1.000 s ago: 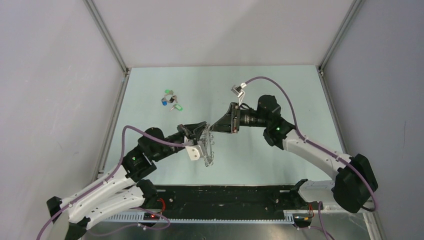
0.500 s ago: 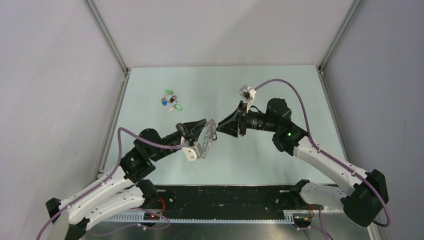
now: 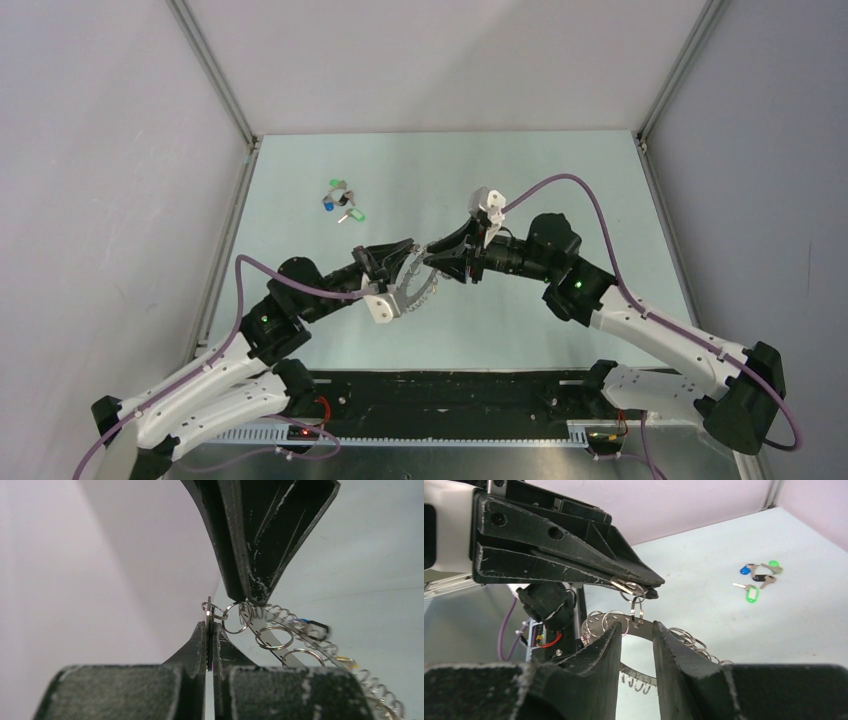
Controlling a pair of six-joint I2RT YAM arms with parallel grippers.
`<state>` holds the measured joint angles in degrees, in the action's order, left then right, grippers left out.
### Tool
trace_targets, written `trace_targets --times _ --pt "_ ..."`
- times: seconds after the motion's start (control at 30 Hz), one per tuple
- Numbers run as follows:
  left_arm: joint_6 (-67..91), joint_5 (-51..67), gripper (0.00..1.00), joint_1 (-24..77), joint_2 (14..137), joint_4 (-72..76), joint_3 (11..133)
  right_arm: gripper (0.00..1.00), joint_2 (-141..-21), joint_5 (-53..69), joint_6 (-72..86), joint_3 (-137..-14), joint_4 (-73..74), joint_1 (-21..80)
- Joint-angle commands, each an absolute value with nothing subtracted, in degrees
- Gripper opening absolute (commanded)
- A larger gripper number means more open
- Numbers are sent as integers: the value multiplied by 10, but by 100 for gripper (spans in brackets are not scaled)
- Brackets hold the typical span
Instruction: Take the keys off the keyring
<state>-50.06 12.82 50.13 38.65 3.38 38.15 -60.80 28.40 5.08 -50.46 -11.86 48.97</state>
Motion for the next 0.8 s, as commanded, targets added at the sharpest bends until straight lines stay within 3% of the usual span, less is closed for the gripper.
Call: trace_targets --times 0.0,0.3,0.57,0.77 --pt "-506 139 0 504 377 82 399 33 -611 240 25 -508 -163 495" --pt "-505 141 0 504 380 82 399 31 -633 261 17 -514 -189 505" --pt "-505 141 0 504 379 82 399 0 -636 250 6 -524 -172 513" --pt "-505 139 0 504 378 82 398 0 -605 194 11 -524 -152 512"
